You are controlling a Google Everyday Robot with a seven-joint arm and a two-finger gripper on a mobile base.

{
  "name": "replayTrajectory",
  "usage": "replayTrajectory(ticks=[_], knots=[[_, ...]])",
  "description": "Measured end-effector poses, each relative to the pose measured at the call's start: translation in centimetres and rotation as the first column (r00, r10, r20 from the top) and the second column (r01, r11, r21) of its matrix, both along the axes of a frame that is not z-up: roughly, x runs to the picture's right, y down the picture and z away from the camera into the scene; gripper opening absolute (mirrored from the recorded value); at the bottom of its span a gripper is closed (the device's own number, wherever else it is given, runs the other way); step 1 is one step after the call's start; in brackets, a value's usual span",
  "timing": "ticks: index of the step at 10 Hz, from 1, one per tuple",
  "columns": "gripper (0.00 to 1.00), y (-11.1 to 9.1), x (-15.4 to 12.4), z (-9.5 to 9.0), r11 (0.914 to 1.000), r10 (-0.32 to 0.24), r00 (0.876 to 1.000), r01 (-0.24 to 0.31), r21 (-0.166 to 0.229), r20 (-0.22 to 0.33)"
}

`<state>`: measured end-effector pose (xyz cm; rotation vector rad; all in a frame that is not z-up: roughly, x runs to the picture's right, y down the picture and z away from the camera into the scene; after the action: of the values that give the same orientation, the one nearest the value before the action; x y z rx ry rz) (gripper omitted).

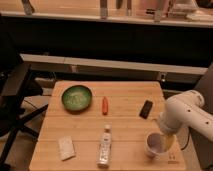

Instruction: Place the ceramic cup in the ceramic bowl

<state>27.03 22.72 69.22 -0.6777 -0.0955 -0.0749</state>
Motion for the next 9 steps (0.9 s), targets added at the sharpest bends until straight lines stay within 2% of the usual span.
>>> replayTrajectory(ticks=[9], knots=[[0.8,1.3,-0.1,1.1,0.9999,0.011,1.0,-0.011,-0.002,0.025]])
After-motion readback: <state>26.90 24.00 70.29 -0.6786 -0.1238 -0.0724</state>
